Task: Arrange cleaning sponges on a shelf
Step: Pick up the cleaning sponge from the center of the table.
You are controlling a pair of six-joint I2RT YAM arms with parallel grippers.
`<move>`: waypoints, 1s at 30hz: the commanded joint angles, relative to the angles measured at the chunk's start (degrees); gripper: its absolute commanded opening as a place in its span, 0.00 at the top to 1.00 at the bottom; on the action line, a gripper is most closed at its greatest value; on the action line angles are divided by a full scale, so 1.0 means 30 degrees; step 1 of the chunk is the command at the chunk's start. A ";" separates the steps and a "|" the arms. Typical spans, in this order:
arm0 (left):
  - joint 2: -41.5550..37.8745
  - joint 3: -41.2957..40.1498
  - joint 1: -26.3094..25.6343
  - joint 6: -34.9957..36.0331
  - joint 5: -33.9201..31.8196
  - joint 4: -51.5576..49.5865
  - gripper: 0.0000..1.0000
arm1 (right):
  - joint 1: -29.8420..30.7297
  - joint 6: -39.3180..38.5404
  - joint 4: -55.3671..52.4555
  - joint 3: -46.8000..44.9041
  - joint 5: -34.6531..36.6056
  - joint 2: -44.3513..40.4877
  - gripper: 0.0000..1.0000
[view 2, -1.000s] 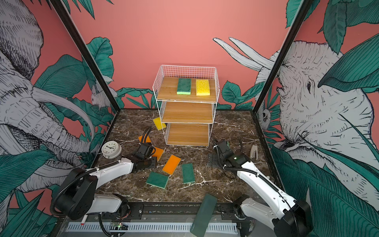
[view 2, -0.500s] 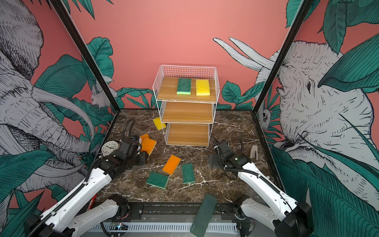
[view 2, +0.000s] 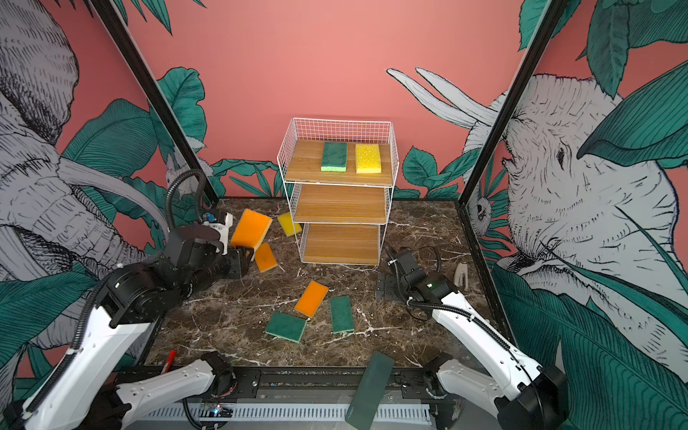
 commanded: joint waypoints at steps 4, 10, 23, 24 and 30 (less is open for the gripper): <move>0.4403 0.5925 -0.2155 0.1678 -0.2687 -0.0563 0.48 | -0.0109 -0.0149 0.0563 0.0151 -0.0011 0.0094 0.01; 0.7037 0.9223 -0.2357 0.2030 -0.1046 0.2579 0.51 | -0.0095 0.0084 0.1239 -0.0419 -0.0616 -0.0152 0.01; 1.2190 1.5589 -0.2408 0.1272 -0.1860 0.6015 0.49 | -0.0122 -0.0316 0.1429 -0.0592 -0.1191 -0.0709 0.01; 1.2404 1.5606 -0.2437 0.1297 -0.2009 0.6340 0.49 | -0.0108 -0.0325 0.1501 -0.0672 -0.1258 -0.0794 0.01; 1.3471 1.5804 -0.2423 0.1050 -0.3144 0.7695 0.48 | -0.0107 -0.0149 0.2278 -0.1235 -0.1785 -0.0945 0.01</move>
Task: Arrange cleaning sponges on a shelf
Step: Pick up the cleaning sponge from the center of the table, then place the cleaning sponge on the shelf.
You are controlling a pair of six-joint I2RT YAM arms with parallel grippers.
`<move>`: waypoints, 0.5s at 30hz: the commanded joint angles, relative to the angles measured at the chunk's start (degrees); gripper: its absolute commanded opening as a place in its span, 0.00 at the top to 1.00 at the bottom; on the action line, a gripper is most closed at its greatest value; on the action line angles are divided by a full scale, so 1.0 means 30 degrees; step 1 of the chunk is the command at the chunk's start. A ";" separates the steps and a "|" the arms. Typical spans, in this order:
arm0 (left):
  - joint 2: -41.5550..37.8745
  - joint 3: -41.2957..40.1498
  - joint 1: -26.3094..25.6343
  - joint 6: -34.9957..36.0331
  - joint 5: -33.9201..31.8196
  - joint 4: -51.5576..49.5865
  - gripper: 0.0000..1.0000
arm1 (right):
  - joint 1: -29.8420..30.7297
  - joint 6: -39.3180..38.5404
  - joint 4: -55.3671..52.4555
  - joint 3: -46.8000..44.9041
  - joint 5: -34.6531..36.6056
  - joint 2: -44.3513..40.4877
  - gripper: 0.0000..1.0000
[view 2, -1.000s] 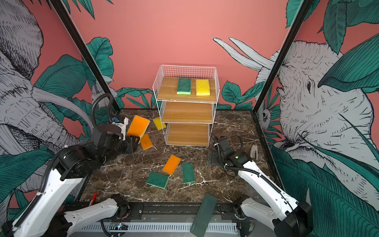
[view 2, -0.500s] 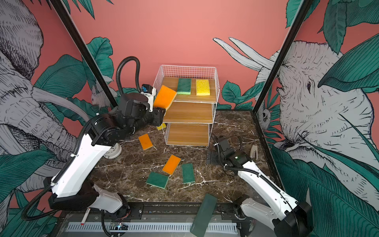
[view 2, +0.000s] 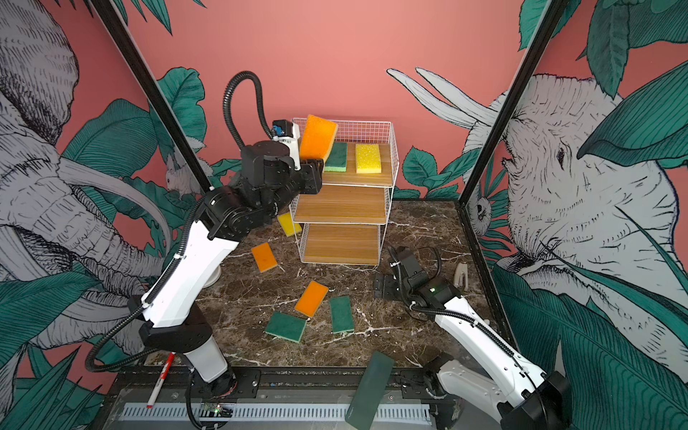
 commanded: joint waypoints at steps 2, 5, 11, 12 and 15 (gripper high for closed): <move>0.0305 0.0556 -0.0099 -0.0611 -0.1426 0.1220 0.48 | -0.0117 0.0034 0.0854 -0.0349 -0.0644 0.0237 0.01; 0.0511 0.0488 -0.0099 -0.0827 -0.2293 0.1344 0.47 | -0.0119 -0.0026 0.0888 -0.0291 -0.0842 0.0551 0.01; 0.0179 -0.0082 -0.0100 -0.1037 -0.3582 0.1733 0.46 | -0.0119 0.0004 0.1148 -0.0586 -0.0868 0.0063 0.01; 0.0083 -0.0283 -0.0099 -0.1075 -0.3717 0.1906 0.46 | -0.0118 -0.0024 0.1161 -0.0640 -0.0922 0.0039 0.01; -0.0039 -0.0405 -0.0070 -0.1288 -0.4025 0.1731 0.46 | -0.0122 -0.0055 0.1271 -0.0642 -0.1147 0.0082 0.01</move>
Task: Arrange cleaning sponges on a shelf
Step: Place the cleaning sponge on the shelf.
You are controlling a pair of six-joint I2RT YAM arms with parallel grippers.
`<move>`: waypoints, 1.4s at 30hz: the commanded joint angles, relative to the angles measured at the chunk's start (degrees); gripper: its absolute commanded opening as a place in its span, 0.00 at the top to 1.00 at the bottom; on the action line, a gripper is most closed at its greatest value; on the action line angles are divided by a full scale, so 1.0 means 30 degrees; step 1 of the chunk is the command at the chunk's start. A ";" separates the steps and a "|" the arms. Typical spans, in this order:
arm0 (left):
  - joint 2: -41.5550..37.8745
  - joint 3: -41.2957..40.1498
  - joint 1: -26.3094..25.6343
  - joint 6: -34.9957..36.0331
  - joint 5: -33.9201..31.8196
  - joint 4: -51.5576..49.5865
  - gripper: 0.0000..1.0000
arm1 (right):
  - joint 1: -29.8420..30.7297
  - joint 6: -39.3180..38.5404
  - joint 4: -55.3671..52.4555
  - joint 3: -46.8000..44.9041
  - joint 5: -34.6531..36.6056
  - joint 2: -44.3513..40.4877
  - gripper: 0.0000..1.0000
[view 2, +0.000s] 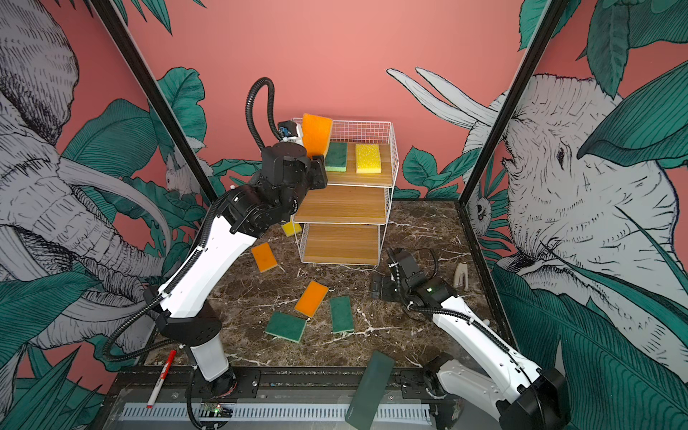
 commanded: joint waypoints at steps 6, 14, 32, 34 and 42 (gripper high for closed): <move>-0.1271 -0.0841 -0.0042 -0.0933 -0.1759 0.0044 0.44 | -0.0118 0.0018 0.0749 -0.0286 -0.0517 -0.0293 0.01; -0.1565 -0.1253 0.0397 -0.1375 -0.1988 -0.0569 0.44 | -0.0105 0.0048 0.0862 -0.0298 -0.0730 -0.0543 0.01; -0.1187 -0.2075 0.1028 -0.2327 -0.1729 -0.0565 0.42 | -0.0102 0.0252 0.1335 -0.0315 -0.1312 -0.0633 0.01; -0.1072 -0.2071 0.1072 -0.2382 -0.1663 -0.0487 0.42 | -0.0119 0.0254 0.1392 -0.0317 -0.1337 -0.0620 0.01; -0.0708 -0.2064 0.1102 -0.2437 -0.1728 -0.0105 0.42 | -0.0097 0.0282 0.1424 -0.0264 -0.1572 -0.0662 0.01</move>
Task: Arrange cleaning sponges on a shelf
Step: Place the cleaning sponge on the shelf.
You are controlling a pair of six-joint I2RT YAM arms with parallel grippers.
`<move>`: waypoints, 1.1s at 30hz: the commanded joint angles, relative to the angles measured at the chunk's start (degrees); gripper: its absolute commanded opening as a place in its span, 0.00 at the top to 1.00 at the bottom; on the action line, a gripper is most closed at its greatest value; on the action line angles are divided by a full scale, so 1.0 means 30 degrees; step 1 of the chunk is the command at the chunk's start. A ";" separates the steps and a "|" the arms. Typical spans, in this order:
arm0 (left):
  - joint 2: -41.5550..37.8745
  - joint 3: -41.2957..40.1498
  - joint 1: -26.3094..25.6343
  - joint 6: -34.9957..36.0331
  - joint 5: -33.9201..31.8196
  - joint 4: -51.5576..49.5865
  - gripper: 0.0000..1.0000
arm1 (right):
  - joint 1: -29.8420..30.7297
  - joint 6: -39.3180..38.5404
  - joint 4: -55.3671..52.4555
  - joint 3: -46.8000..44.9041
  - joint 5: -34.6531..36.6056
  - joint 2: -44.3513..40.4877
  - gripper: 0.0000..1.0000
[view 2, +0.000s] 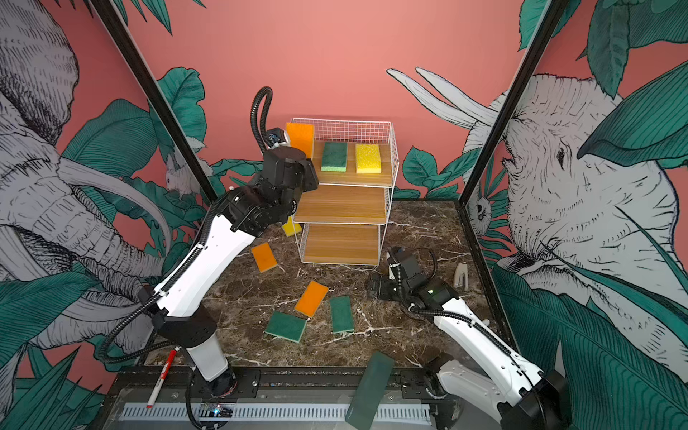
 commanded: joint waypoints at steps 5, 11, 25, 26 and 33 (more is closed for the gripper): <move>0.0080 -0.0386 0.0195 -0.0826 -0.0361 0.0416 0.41 | -0.0106 0.0209 0.0169 -0.0023 -0.0192 -0.0450 0.01; 0.0306 -0.0522 0.0331 -0.1148 -0.0465 0.0508 0.39 | -0.0122 0.0210 0.0269 -0.0038 -0.0225 -0.0568 0.01; 0.0657 -0.0632 0.0419 -0.1619 -0.0750 0.0611 0.30 | -0.0115 0.0239 0.0018 -0.0116 -0.0321 -0.1067 0.01; 0.0662 -0.0632 0.0415 -0.1632 -0.0765 0.0601 0.29 | -0.0122 0.0238 0.0016 -0.0110 -0.0331 -0.1067 0.01; 0.0405 -0.1229 0.0412 -0.1727 -0.0852 0.0992 0.18 | -0.0116 0.0211 -0.0013 -0.0136 -0.0353 -0.1155 0.01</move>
